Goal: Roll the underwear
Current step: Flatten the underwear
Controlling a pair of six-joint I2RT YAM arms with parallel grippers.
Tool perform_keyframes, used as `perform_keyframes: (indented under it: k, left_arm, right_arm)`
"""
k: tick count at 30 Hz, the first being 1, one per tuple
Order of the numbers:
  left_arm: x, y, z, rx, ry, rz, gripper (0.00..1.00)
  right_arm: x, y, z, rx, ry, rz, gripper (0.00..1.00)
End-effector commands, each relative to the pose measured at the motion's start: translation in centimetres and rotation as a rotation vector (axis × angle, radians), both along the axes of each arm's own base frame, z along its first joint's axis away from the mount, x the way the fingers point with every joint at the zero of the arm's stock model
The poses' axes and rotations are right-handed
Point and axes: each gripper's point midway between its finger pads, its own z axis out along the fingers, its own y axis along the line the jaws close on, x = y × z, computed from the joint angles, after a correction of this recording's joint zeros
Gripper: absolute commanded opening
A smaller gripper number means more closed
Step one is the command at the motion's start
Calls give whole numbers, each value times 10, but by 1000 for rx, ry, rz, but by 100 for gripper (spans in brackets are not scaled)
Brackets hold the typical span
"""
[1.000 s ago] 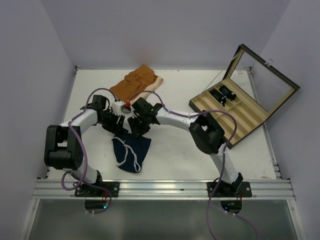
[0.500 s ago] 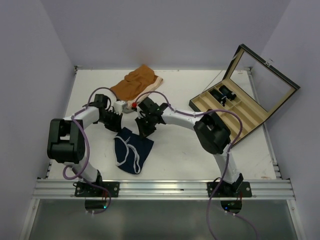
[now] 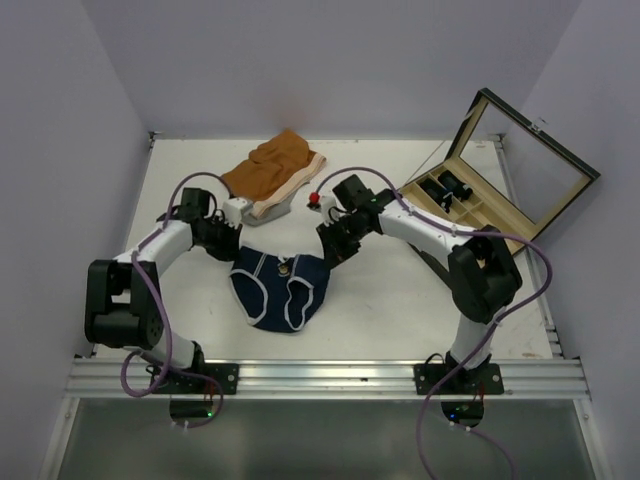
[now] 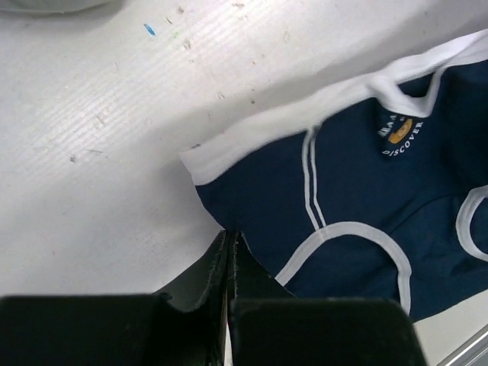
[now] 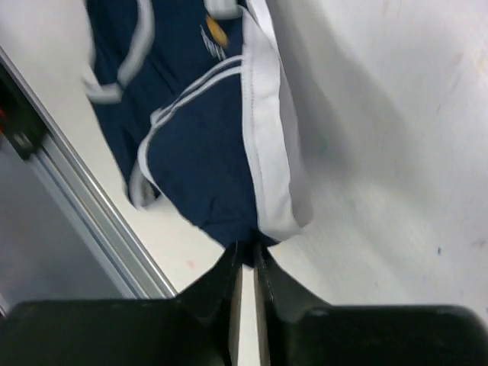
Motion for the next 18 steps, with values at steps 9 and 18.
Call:
perform_keyframes:
  k: [9,18]
  left_arm:
    - [2,8,20,34,-133,-42,48]
    - [44,-10,23,-60,-99,-57,49]
  right_arm:
    - [-6,-100,-12,-264,-35,57,58]
    - [-3,-61,-24,-114,194,-97,52]
